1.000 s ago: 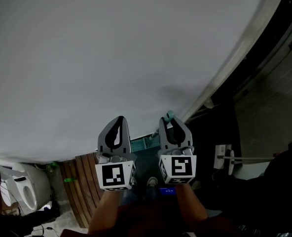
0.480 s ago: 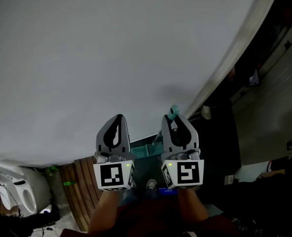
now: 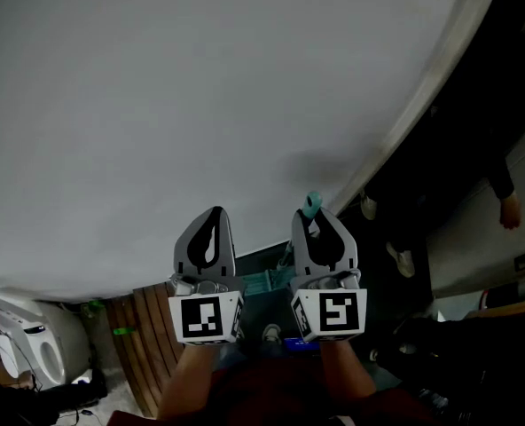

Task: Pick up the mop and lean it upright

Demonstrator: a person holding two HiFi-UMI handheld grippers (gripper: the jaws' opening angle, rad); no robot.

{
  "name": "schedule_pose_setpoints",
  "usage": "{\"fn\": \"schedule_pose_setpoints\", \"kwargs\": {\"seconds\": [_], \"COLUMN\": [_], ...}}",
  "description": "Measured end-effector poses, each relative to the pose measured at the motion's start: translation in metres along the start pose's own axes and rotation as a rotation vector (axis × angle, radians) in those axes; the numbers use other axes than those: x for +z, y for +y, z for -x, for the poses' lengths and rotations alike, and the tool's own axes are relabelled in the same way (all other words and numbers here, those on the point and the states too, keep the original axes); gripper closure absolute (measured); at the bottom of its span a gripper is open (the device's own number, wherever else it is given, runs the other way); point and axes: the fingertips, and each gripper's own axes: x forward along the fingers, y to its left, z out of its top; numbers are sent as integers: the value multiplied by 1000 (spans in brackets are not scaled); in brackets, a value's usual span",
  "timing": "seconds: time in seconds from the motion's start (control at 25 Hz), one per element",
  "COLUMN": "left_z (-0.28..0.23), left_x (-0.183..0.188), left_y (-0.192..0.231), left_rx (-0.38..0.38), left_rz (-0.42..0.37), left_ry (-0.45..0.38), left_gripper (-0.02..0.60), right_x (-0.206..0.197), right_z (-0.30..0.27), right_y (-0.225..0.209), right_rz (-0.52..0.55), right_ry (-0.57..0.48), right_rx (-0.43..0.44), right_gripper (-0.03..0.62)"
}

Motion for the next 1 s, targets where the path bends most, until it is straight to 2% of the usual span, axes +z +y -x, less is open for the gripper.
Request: {"fn": "schedule_pose_setpoints", "kwargs": {"seconds": [0.56,0.8,1.0], "left_z": [-2,-1,-3], "left_x": [5,-7,-1], "left_y": [0,0,3], "left_rx": [1,13,13], "left_rz": [13,-10,-14], "left_ry": [-22,27,-5], "left_gripper": [568,568,569], "right_x": [4,-4,-15], "right_z": [-1,-4,-9], "right_y": [1,-1,0], "right_rz": [-2,0,1], "right_ry": [-12,-5,16], "right_rx": [5,7,3], "right_gripper": [491,491,491]}}
